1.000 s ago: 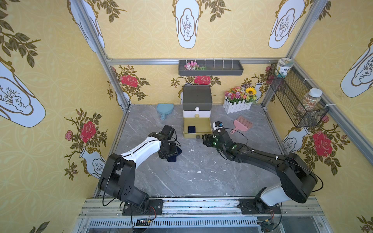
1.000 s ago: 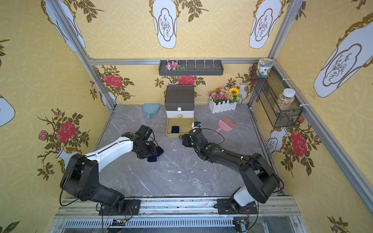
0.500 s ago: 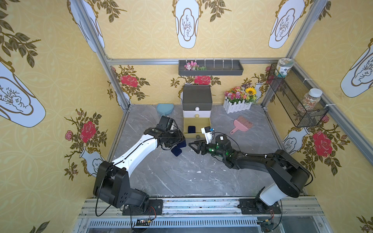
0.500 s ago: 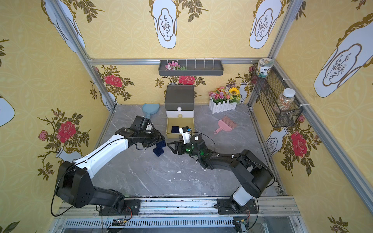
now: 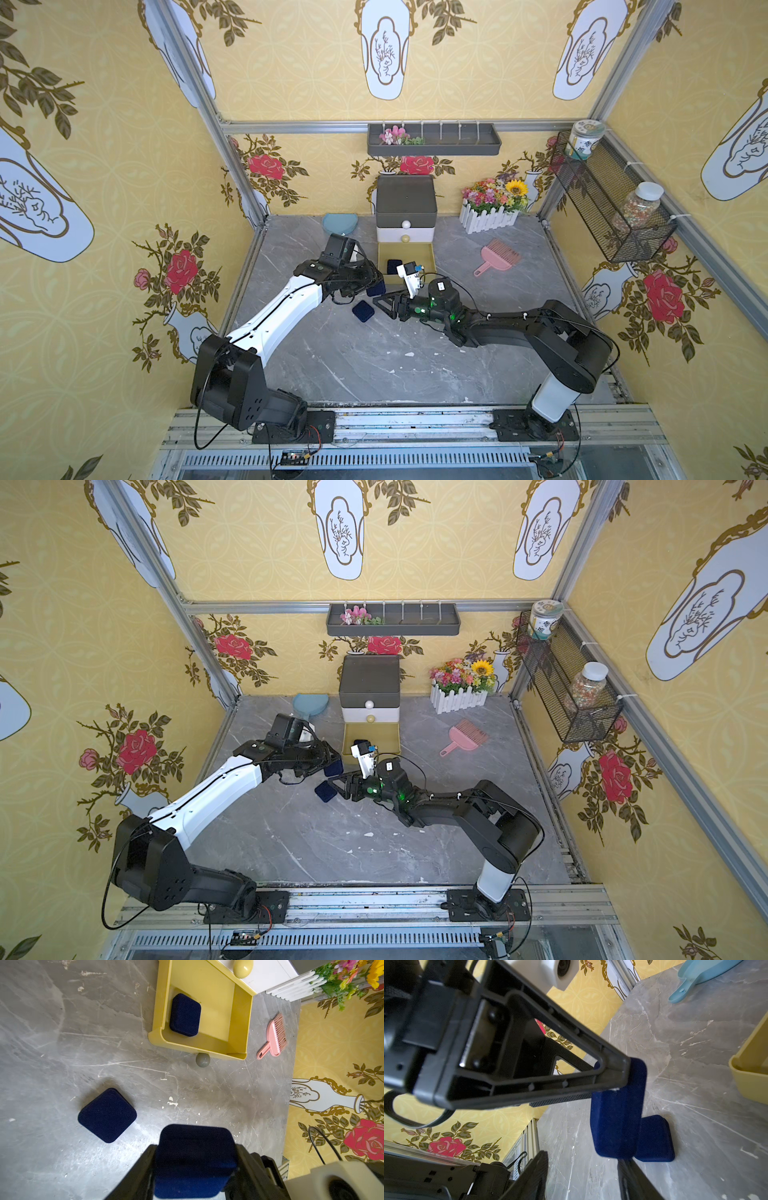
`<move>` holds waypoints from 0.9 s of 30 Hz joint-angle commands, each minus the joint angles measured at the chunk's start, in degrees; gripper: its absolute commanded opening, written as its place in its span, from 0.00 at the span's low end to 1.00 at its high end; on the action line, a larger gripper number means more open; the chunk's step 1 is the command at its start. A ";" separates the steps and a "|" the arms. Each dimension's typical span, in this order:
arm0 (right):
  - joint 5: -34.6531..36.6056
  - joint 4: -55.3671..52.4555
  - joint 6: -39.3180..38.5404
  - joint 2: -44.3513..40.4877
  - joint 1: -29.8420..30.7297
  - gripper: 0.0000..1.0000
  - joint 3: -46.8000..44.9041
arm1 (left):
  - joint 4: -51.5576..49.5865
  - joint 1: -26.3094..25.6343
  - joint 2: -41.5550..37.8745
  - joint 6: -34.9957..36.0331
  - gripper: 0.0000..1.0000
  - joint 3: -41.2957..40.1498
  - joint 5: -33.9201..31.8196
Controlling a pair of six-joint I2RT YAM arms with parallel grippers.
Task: Place the brooch boxes into the drawer by color
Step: Pick up the brooch box from the center of the board.
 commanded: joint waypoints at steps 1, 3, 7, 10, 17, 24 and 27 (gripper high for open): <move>2.74 2.97 -0.46 0.22 0.07 0.57 1.23 | -0.94 -0.12 -0.01 0.22 0.50 -0.52 1.92; 3.98 2.10 -0.77 -0.10 0.12 0.59 1.21 | -1.49 -0.10 -0.21 0.52 0.50 -0.38 1.62; 5.14 -2.10 -2.35 -1.50 0.09 0.63 1.60 | -2.39 -0.06 -1.00 0.69 0.50 -0.02 0.00; 5.64 -4.22 -3.38 -2.45 0.14 0.66 1.44 | -2.79 -0.03 -1.18 0.99 0.50 0.24 -0.38; 6.00 -5.74 -4.34 -2.99 0.16 0.66 1.84 | -3.48 -0.03 -0.91 1.12 0.50 0.72 -0.46; 4.71 -4.85 -4.00 -0.91 0.37 0.58 3.86 | -3.58 -0.02 -0.93 1.37 0.50 0.78 -0.21; 4.15 -4.43 -3.62 0.09 0.58 0.51 4.58 | -3.56 -0.03 -0.84 1.44 0.50 0.70 -0.11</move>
